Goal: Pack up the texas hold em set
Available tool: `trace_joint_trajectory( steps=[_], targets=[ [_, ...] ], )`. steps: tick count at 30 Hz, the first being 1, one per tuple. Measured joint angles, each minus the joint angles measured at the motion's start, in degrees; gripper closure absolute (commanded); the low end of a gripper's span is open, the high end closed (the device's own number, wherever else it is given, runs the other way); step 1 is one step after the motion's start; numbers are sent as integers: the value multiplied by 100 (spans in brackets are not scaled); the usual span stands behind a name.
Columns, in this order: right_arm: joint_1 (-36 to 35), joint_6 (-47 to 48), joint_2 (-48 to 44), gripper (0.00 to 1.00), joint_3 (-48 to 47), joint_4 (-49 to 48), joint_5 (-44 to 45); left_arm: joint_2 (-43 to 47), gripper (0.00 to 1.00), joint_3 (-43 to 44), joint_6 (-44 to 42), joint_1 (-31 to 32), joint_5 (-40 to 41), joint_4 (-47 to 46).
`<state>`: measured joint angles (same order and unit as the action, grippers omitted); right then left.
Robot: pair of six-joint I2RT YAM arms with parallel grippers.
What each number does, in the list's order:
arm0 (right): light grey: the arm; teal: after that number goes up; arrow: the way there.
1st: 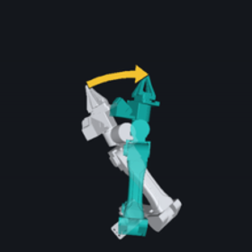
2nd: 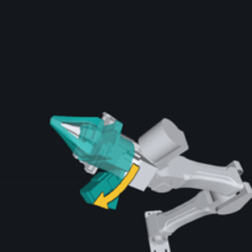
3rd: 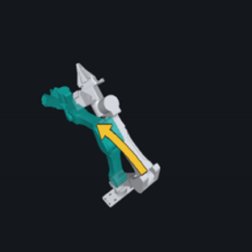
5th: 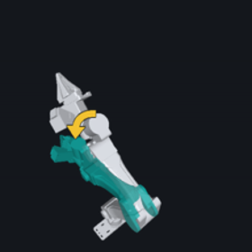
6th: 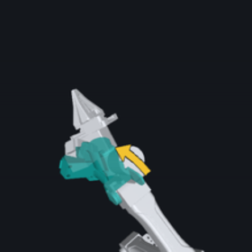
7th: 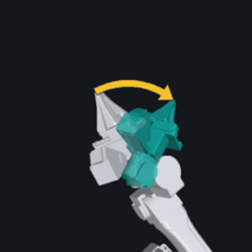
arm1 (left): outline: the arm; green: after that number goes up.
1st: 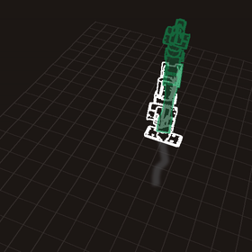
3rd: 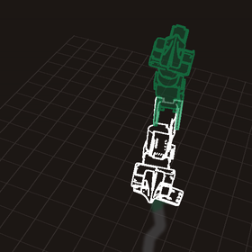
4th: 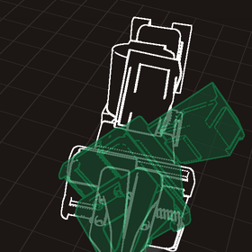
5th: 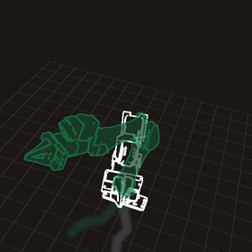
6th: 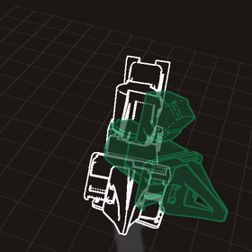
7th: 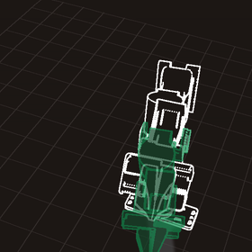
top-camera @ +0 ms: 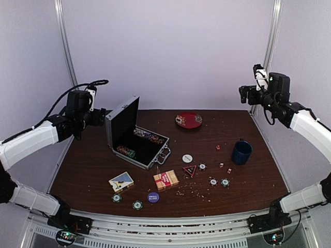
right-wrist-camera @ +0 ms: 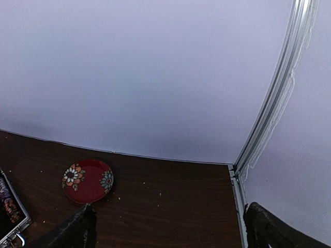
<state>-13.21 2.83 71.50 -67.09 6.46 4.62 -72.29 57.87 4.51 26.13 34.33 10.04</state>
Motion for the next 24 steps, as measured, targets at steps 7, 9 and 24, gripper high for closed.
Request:
trace_joint_trajectory(
  steps=[7,9,24],
  targets=[
    [273,166,-2,4,514,24,-750,632,27,-129,28,-184,-608,208],
    [282,240,28,7,564,72,-1012,835,35,-81,35,87,-726,334],
    [-973,863,2433,31,-595,612,-2247,-118,42,151,1285,3154,-1709,1016]
  ],
)
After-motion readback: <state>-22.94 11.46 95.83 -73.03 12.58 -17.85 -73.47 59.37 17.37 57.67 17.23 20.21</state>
